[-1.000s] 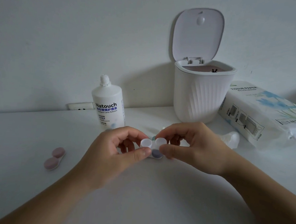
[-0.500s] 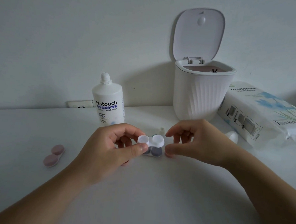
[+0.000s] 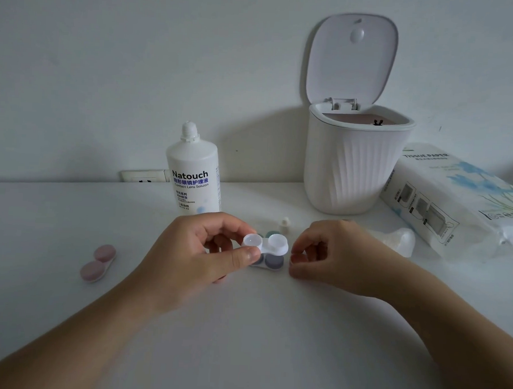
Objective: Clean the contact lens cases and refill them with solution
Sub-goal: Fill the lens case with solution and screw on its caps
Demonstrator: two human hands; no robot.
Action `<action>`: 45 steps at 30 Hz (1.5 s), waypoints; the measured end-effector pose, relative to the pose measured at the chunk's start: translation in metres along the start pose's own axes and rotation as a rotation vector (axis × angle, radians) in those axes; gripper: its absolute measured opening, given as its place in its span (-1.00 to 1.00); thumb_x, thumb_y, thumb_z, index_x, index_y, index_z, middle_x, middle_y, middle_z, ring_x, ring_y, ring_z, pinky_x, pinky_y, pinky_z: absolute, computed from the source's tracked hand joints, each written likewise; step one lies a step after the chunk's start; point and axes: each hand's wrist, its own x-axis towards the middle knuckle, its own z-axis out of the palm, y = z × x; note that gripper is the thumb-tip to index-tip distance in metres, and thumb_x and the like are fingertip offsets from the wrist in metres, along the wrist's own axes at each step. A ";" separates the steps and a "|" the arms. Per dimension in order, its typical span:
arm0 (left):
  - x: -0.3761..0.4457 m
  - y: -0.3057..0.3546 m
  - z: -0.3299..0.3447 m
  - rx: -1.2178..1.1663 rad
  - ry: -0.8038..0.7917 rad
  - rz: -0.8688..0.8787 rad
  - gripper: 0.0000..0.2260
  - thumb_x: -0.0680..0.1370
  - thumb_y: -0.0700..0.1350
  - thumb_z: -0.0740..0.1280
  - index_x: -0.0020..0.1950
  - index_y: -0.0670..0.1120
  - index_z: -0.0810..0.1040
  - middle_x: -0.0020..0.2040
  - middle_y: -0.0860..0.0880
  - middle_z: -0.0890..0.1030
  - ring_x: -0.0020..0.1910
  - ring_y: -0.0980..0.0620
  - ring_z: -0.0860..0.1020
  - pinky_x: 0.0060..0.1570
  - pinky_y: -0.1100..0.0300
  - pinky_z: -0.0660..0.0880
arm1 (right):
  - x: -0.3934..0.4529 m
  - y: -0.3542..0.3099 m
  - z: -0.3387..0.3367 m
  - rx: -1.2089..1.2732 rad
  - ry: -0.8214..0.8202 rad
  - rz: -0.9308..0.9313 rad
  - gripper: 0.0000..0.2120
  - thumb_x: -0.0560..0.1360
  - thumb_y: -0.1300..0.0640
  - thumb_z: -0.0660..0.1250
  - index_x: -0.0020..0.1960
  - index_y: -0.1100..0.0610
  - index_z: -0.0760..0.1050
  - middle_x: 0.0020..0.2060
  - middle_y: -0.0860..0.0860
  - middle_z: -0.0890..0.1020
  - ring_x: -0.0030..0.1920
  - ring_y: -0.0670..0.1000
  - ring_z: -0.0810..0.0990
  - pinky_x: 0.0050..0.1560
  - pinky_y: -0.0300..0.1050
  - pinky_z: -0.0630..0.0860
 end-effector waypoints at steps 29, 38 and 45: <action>0.002 -0.001 0.000 0.003 0.000 0.001 -0.73 0.33 0.13 0.53 -0.04 0.04 0.71 -0.34 0.04 0.59 -0.42 -0.04 0.47 -0.38 0.08 0.45 | -0.009 -0.015 -0.004 0.742 0.030 -0.215 -0.66 0.43 0.03 0.51 0.20 -0.06 0.62 0.07 -0.11 0.74 0.12 -0.07 0.71 0.18 -0.27 0.56; 0.002 -0.001 0.002 0.020 -0.013 0.021 -0.75 0.35 0.12 0.52 -0.04 0.06 0.71 -0.32 0.09 0.62 -0.42 -0.02 0.47 -0.38 0.06 0.46 | -0.012 -0.017 -0.003 0.557 0.057 -0.220 -0.69 0.47 0.10 0.51 0.20 -0.05 0.64 0.03 -0.19 0.74 0.06 -0.17 0.70 0.15 -0.29 0.56; 0.002 0.001 0.001 0.008 -0.010 0.015 -0.75 0.34 0.11 0.53 -0.04 0.06 0.72 -0.33 0.06 0.61 -0.41 -0.04 0.46 -0.38 0.07 0.44 | -0.013 -0.019 -0.003 0.450 0.083 -0.229 -0.71 0.48 0.10 0.52 0.19 -0.03 0.66 0.00 -0.23 0.74 0.03 -0.21 0.69 0.13 -0.32 0.55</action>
